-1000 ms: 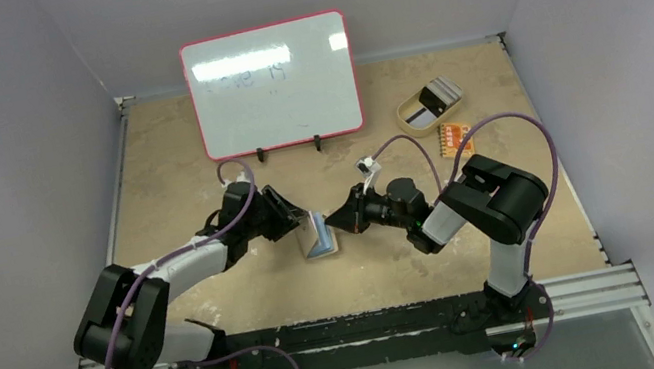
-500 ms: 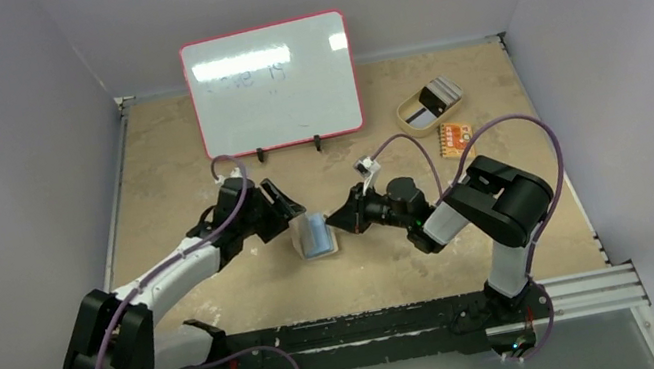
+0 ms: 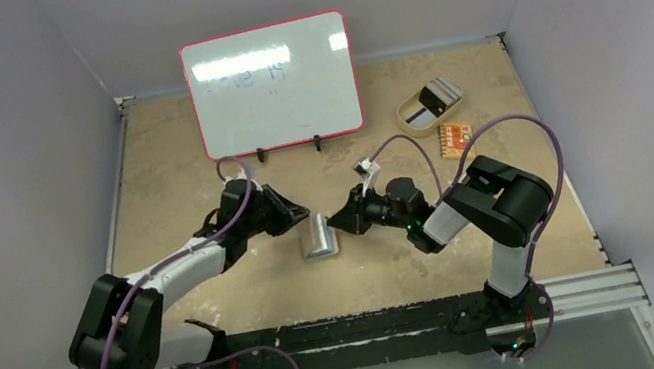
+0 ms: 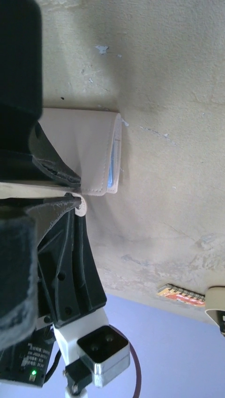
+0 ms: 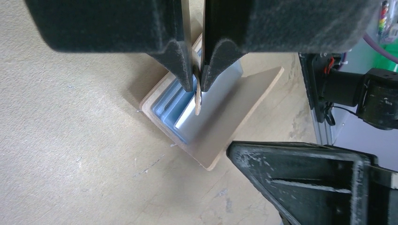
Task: Put the credit cards into the card holder
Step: Close the card holder at the center of the board.
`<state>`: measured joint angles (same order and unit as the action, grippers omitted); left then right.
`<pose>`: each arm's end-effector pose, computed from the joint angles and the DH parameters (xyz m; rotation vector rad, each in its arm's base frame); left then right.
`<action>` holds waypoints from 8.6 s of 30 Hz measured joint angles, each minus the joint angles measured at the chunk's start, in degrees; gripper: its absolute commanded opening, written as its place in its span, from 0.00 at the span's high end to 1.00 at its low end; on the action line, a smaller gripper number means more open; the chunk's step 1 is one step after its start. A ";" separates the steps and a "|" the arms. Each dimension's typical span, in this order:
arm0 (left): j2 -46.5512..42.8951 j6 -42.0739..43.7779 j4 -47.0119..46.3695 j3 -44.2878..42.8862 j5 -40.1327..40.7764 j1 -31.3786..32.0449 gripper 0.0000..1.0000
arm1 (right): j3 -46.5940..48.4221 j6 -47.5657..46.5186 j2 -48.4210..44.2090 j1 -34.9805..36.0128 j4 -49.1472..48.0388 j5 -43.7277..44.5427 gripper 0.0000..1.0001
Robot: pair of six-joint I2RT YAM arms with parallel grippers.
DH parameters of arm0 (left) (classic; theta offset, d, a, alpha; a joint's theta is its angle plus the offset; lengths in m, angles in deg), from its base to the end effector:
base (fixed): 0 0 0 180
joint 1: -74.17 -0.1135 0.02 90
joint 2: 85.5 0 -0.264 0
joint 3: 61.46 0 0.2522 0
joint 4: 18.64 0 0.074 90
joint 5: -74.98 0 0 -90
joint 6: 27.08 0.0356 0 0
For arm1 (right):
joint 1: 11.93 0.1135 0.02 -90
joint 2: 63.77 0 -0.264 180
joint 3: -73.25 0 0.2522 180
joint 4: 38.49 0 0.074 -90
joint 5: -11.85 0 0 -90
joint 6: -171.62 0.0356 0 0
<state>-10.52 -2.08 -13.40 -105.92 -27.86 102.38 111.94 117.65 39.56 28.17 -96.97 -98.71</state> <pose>0.2228 -0.1285 0.1769 -0.6319 2.3423 -1.0886 0.2181 0.2000 0.1310 -0.3612 1.8103 1.2688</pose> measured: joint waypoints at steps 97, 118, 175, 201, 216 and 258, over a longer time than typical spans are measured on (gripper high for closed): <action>3.41 6.16 14.19 -0.83 9.46 5.66 0.70 | 23.71 7.41 -13.88 4.57 73.13 16.55 0.60; 9.16 6.97 10.38 -3.89 10.75 8.00 0.91 | 15.19 14.27 -15.45 2.16 60.41 10.43 0.69; 8.48 3.43 11.96 -6.91 13.05 12.81 0.78 | 18.58 7.48 -18.45 2.21 70.29 20.04 0.88; 12.31 3.67 7.63 -7.37 11.08 12.83 0.82 | 18.64 8.48 -17.29 2.82 68.52 19.02 1.00; 12.33 2.99 6.73 -7.30 10.34 12.81 0.80 | 22.62 8.52 -10.86 5.70 68.08 18.53 1.00; 6.99 1.46 6.21 -1.95 10.05 12.70 0.78 | 26.82 8.35 -8.90 8.28 73.72 25.99 1.00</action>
<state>-3.53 -0.61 -7.19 -107.87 -17.81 115.08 138.75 126.00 30.66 36.45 -23.25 -72.72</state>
